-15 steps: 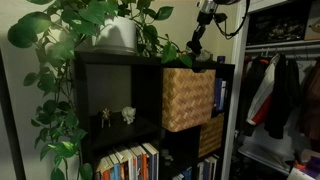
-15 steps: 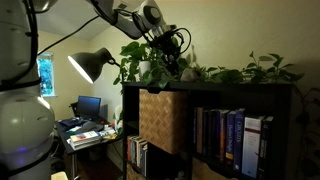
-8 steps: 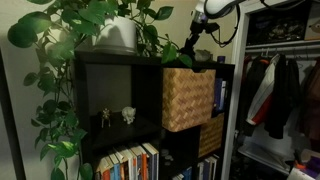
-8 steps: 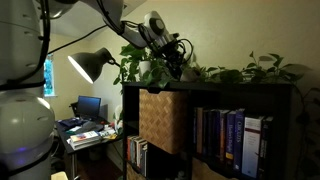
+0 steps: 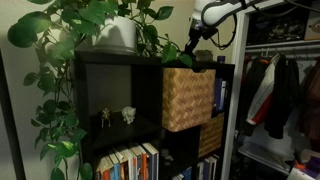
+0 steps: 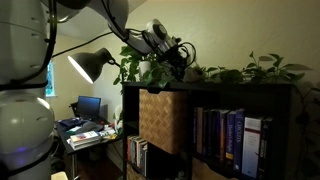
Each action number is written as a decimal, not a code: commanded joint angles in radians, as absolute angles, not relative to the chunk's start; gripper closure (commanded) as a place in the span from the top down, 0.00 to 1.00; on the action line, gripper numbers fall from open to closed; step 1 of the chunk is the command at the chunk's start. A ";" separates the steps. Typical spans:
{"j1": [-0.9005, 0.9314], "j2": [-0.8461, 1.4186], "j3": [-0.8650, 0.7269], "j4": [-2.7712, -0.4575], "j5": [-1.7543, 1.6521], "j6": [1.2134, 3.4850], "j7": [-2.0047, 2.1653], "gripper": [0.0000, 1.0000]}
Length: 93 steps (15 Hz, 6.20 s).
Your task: Slide out the storage container from the middle,remove three pairs of socks and close it
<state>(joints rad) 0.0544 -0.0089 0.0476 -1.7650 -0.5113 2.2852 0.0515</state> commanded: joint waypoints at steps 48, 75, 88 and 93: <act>0.125 -0.500 0.104 -2.515 0.042 2.445 0.014 0.03; 0.063 -0.247 0.128 -2.419 -0.123 2.777 0.048 0.29; 0.136 -0.366 0.069 -2.271 0.052 2.028 -0.227 0.98; 0.124 -0.355 0.078 -2.252 0.024 1.972 -0.214 1.00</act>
